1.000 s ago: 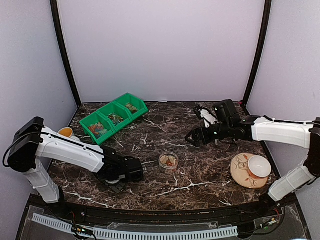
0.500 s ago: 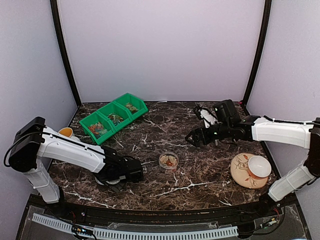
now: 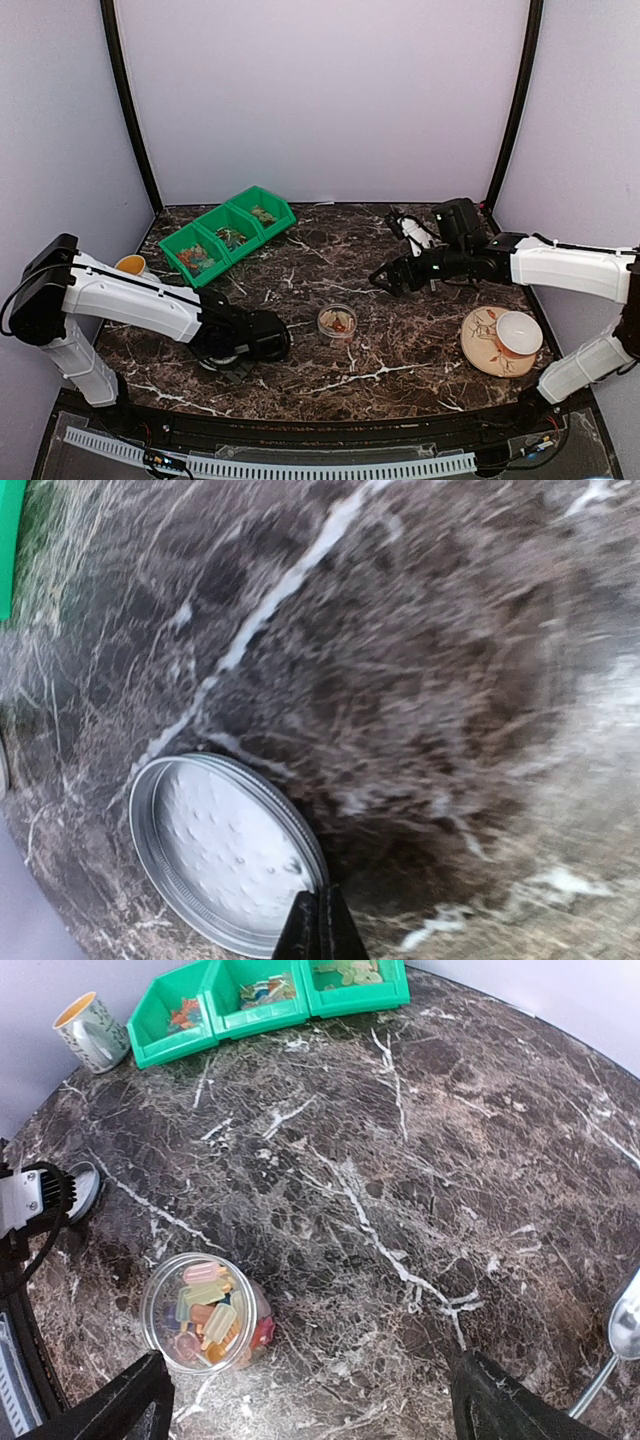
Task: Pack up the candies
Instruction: Pick up the bottle lid at the center of the board.
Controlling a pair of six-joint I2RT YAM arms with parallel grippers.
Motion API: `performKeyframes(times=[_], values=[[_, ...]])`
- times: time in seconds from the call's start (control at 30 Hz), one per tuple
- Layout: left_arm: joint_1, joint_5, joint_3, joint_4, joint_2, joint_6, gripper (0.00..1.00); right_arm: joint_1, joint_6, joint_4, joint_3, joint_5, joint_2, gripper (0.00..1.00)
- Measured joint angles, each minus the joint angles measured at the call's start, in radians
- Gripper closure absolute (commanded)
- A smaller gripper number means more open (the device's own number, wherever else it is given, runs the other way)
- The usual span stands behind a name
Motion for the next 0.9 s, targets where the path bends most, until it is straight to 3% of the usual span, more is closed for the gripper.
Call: performKeyframes(times=[0.47, 0.9], values=[[0.000, 0.200, 0.098, 0.071, -0.220, 0.160, 1.00, 0.087, -0.225, 0.160, -0.121, -0.139, -0.179, 0.02], [0.000, 0.476, 0.116, 0.150, -0.349, 0.268, 1.00, 0.304, -0.713, 0.196, -0.180, -0.218, -0.251, 0.02]])
